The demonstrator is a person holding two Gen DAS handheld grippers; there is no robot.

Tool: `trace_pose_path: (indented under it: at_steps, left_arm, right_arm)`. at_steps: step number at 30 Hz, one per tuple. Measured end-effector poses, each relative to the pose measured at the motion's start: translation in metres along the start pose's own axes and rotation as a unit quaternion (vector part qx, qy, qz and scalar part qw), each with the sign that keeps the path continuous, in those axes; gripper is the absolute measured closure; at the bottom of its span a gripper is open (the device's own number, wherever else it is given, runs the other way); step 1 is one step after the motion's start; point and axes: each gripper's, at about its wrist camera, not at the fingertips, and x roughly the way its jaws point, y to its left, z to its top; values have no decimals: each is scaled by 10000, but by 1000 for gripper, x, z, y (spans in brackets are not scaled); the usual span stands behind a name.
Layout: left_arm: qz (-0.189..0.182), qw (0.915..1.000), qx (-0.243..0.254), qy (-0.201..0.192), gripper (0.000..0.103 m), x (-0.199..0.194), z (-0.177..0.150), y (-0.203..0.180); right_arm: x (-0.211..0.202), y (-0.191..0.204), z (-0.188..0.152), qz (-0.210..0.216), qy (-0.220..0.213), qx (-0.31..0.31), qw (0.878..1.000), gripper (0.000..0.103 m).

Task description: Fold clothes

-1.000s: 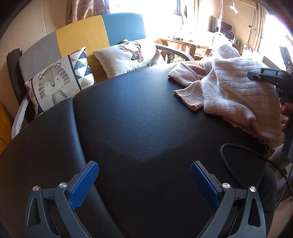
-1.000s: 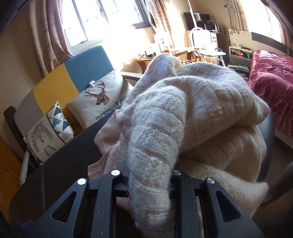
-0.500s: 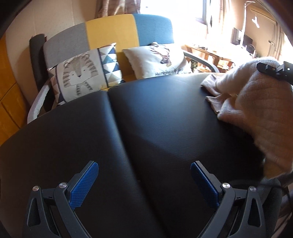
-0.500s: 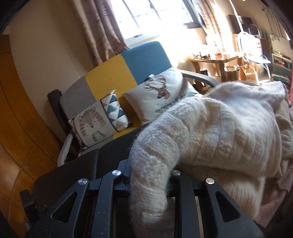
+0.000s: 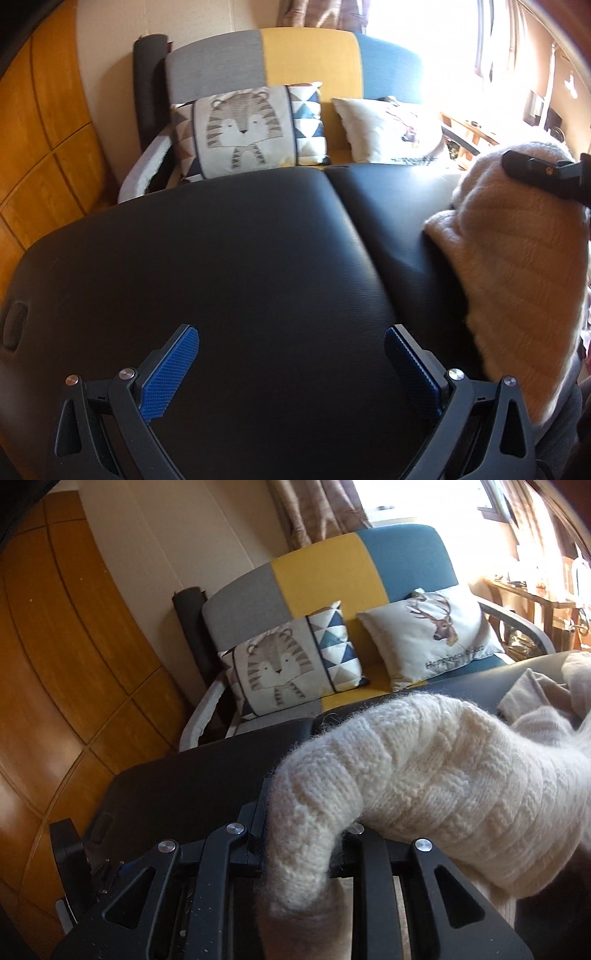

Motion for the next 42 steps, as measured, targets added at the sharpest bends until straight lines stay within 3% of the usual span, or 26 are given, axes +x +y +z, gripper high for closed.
trace_pose_path:
  at_steps: [7, 12, 17, 20, 22, 26, 31, 34, 37, 42]
  left_arm:
    - [259, 9995, -185, 32, 0, -1, -5, 36]
    - [318, 9987, -347, 185, 0, 2, -12, 53]
    - [265, 9990, -87, 339, 0, 10, -21, 45]
    - [268, 9990, 59, 347, 0, 9, -21, 38]
    - [289, 9989, 105, 352, 0, 8, -19, 35]
    - [201, 9994, 103, 275, 0, -3, -10, 30]
    - [104, 9999, 75, -96, 0, -28, 12, 29]
    - [-137, 9994, 116, -291, 0, -41, 25, 22]
    - [-350, 9975, 440, -431, 0, -49, 35, 0]
    - [34, 9863, 1567, -524, 0, -34, 42, -51]
  right_arm:
    - [48, 57, -29, 396, 541, -476, 9966, 81]
    - [76, 79, -70, 498, 1024, -658, 9913, 81]
    - [81, 65, -90, 602, 1371, -411, 9879, 63]
    - [59, 56, -92, 647, 1252, -514, 9887, 48]
    - [39, 47, -91, 629, 1030, -536, 9912, 42]
    - [-2, 18, -91, 649, 665, -307, 9952, 42]
    - [-43, -34, -92, 3, 153, 151, 9998, 42]
    - [-53, -73, -90, -358, 22, 685, 9970, 42]
    - [-48, -107, -85, -517, 97, 1191, 9915, 42]
    - [-36, -137, -74, -722, 315, 1531, 9851, 42]
